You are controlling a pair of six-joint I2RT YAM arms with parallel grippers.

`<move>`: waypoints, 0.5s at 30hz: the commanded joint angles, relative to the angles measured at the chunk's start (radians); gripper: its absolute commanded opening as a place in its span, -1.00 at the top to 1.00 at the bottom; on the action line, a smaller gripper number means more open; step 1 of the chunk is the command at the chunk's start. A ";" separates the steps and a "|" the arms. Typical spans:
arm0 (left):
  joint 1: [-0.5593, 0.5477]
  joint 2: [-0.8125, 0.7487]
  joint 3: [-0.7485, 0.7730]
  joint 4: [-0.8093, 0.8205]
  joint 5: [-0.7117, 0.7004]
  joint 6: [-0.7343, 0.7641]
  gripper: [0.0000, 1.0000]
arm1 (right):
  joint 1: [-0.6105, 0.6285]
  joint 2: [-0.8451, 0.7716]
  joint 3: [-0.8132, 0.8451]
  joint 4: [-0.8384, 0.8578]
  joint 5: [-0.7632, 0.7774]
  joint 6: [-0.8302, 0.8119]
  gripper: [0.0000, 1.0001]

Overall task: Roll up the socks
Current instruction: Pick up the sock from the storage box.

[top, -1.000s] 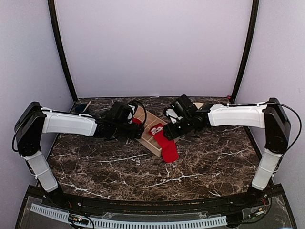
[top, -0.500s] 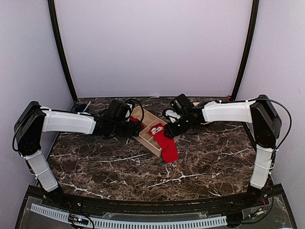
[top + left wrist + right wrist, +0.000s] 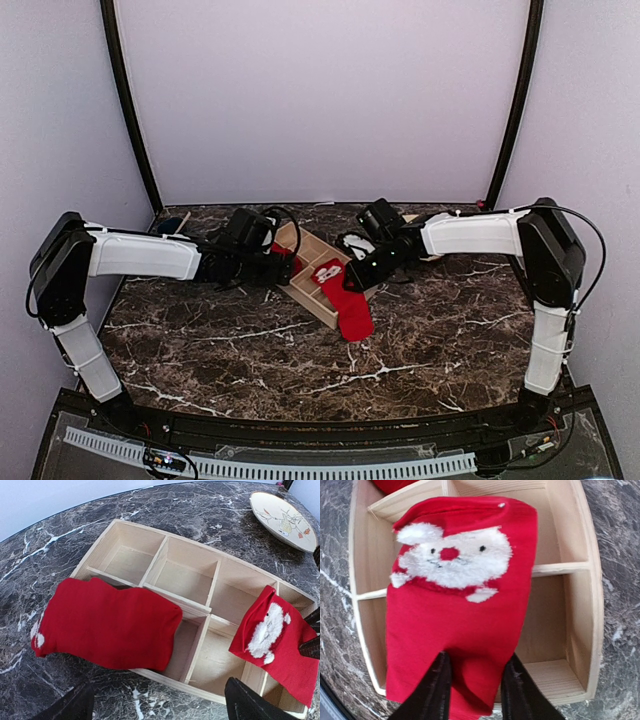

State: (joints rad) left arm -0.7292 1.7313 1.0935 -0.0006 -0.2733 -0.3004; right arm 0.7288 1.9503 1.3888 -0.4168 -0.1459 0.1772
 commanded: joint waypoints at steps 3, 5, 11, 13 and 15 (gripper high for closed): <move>0.038 -0.044 0.018 -0.066 -0.116 -0.028 -0.89 | -0.010 0.006 0.023 0.014 -0.042 -0.001 0.54; 0.057 -0.055 0.016 -0.081 -0.134 -0.044 -0.91 | -0.011 -0.004 0.021 0.019 -0.037 -0.001 0.72; 0.146 -0.064 0.019 -0.098 -0.114 -0.108 -0.96 | -0.011 -0.022 0.021 0.029 -0.031 0.001 1.00; 0.173 -0.063 0.022 -0.092 -0.097 -0.123 -0.98 | -0.011 -0.033 0.019 0.033 -0.027 0.002 1.00; 0.202 -0.059 0.026 -0.091 -0.063 -0.146 -0.98 | -0.011 -0.043 0.018 0.036 -0.023 0.002 1.00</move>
State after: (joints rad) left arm -0.5728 1.7161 1.0935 -0.0662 -0.3721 -0.3878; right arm 0.7254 1.9514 1.3914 -0.3988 -0.1864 0.1795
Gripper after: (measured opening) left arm 0.988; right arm 0.019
